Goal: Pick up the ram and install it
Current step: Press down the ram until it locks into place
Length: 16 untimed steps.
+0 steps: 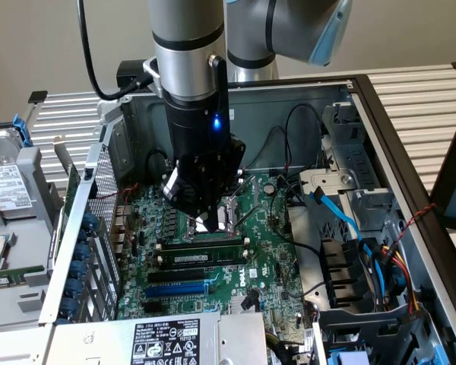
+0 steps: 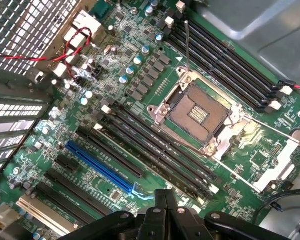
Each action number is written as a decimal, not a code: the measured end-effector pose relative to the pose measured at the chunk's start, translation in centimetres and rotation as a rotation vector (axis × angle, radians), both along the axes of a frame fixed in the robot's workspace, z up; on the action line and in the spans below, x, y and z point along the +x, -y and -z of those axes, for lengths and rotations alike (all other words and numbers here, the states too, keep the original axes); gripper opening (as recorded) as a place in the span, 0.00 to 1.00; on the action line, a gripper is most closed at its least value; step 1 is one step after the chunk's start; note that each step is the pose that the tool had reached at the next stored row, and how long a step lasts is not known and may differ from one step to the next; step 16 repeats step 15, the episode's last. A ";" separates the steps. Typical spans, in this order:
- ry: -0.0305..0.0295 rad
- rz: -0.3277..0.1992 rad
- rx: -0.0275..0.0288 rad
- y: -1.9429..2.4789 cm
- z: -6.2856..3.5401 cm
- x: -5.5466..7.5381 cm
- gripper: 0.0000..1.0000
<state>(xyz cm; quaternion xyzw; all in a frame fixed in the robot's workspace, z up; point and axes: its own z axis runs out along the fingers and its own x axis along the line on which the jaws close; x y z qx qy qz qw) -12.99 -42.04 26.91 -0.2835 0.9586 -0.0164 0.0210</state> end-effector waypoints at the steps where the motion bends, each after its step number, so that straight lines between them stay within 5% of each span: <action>1: 0.0003 0.015 0.0000 0.00 0.00 0.0 0.11; 9: 0.0022 0.129 0.0000 0.00 0.00 0.0 0.11; 16: 0.0024 0.134 -0.0001 0.00 0.00 0.0 0.11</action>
